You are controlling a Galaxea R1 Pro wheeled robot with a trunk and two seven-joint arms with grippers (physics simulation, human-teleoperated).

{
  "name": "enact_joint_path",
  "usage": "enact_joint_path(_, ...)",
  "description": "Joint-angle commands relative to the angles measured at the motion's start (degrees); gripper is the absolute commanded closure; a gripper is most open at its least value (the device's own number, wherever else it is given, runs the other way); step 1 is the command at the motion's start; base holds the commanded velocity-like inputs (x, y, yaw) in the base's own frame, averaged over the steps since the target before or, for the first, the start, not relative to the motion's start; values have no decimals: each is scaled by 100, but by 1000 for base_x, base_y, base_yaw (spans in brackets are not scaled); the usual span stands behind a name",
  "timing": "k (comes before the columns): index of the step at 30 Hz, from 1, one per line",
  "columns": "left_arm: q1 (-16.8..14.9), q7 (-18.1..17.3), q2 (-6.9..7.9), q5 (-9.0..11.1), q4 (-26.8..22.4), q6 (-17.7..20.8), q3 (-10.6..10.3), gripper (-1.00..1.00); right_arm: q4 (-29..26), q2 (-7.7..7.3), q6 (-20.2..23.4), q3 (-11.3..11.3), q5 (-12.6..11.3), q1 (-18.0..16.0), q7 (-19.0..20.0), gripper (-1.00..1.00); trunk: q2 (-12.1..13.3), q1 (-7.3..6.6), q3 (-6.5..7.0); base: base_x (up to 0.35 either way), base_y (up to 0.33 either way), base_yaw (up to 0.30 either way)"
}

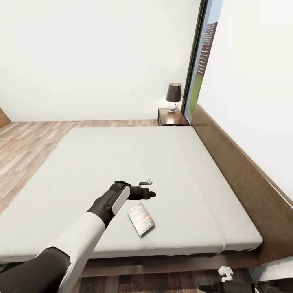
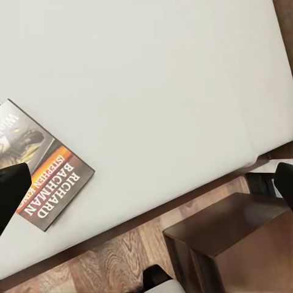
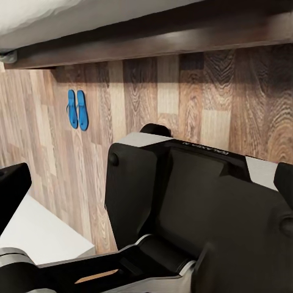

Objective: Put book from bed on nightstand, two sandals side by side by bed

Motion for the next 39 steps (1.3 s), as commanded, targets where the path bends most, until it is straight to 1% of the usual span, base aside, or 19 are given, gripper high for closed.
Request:
enact_joint_path(1,-5,-24,0,-26,-3,20,1,-100,-3,-2,60,2,-45,-2,12,-100,-11,3,-10,0,0,0)
enact_joint_path(14,-5,-20,0,-19,-10,20,1,-100,-5,-2,61,2,-45,-2,24,-100,-11,3,-21,0,0,0)
enact_joint_path(39,-5,-28,0,-18,-7,20,1,-100,-5,-2,61,-2,-45,-2,21,-100,-11,3,-243,0,0,0)
